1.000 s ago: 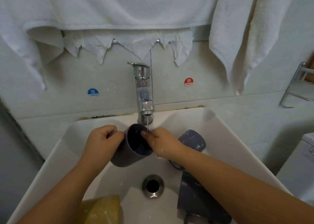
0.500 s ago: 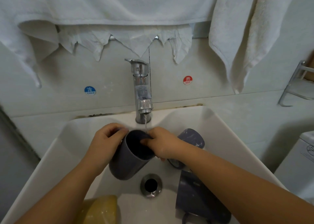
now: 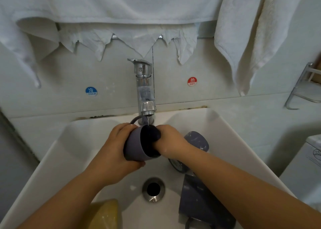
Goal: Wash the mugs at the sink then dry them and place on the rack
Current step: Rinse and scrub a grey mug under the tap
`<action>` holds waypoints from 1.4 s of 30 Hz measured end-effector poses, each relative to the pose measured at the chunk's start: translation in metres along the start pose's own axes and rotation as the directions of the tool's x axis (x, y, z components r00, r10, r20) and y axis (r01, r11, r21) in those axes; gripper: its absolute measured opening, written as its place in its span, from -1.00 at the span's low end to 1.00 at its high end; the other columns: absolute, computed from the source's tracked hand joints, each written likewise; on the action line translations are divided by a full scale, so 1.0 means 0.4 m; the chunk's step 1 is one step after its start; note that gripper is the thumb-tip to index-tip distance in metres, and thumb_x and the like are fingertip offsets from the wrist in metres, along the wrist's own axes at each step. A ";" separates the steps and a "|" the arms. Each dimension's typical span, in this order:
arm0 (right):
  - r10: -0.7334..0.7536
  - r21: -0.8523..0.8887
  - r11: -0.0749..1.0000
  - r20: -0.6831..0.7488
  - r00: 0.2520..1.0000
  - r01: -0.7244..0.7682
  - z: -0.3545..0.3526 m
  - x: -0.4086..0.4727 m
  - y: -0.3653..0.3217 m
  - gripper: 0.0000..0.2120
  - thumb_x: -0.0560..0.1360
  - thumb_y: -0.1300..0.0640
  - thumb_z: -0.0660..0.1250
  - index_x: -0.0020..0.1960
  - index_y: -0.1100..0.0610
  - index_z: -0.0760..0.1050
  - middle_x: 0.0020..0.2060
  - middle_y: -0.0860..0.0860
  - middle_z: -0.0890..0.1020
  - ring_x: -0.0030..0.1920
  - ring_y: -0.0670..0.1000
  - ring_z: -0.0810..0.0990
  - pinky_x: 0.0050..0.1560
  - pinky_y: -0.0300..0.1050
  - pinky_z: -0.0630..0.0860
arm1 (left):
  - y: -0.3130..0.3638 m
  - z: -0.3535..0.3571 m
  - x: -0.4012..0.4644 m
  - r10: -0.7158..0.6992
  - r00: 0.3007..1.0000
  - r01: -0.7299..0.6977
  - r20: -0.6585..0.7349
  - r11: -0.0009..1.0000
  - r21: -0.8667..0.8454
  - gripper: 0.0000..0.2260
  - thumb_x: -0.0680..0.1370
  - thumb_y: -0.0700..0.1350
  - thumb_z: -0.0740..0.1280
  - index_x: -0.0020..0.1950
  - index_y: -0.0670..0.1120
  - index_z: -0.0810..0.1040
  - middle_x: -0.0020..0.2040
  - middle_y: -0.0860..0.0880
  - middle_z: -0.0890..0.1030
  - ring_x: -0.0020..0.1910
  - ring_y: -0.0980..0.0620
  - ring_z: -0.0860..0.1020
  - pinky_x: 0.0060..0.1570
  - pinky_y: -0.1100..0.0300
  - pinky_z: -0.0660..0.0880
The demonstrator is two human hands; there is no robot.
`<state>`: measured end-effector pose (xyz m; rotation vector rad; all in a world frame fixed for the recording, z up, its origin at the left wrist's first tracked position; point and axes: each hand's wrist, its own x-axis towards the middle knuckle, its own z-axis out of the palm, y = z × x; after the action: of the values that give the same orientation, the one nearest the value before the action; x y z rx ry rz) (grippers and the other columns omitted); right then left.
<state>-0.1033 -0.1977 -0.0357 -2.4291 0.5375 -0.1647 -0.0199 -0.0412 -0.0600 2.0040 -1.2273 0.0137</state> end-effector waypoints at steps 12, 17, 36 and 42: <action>-0.001 0.100 0.995 0.060 0.998 -0.005 0.026 0.018 -0.006 -0.79 0.52 0.26 0.27 0.14 0.19 0.51 -0.08 0.10 0.59 -0.15 0.01 0.50 -0.19 -0.22 0.44 | -0.022 -0.031 0.003 -0.015 1.000 0.015 0.021 1.000 -0.005 -0.23 0.18 -0.12 0.65 0.21 0.29 0.31 0.21 0.25 0.37 0.16 0.44 0.34 0.01 0.51 0.31; -0.001 0.038 0.999 -0.059 0.998 0.003 0.022 0.015 -0.010 -0.77 0.60 0.14 0.16 0.09 0.20 0.54 -0.11 0.13 0.59 -0.10 0.13 0.55 -0.10 -0.04 0.50 | -0.024 -0.038 0.006 -0.025 0.997 0.026 0.068 1.000 -0.010 -0.21 0.18 -0.09 0.65 0.20 0.35 0.28 0.22 0.34 0.35 0.19 0.45 0.33 -0.01 0.51 0.33; -0.062 0.190 0.981 0.167 0.984 0.029 -0.009 -0.006 -0.008 -0.94 0.53 0.25 0.24 -0.06 0.25 0.44 -0.21 0.10 0.48 -0.21 0.03 0.44 -0.25 -0.16 0.35 | -0.026 -0.056 0.001 -0.127 0.965 0.204 0.229 0.915 -0.349 -0.25 0.20 -0.31 0.62 0.24 0.22 0.47 0.12 0.20 0.61 0.11 0.16 0.58 -0.07 0.24 0.58; 0.034 0.020 0.999 0.162 0.986 -0.037 -0.005 0.000 -0.002 -0.91 0.51 0.26 0.23 -0.09 0.12 0.48 -0.21 0.15 0.58 -0.32 0.10 0.57 -0.46 -0.19 0.48 | -0.009 -0.024 -0.004 -0.103 0.946 0.225 0.306 0.891 -0.394 -0.26 0.23 -0.36 0.59 0.27 0.16 0.48 0.09 0.19 0.62 0.10 0.14 0.60 -0.09 0.14 0.61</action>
<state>-0.1036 -0.1984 -0.0336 -2.3825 0.5024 0.0409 -0.0143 -0.0333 -0.0561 1.7489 -1.1046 -0.5928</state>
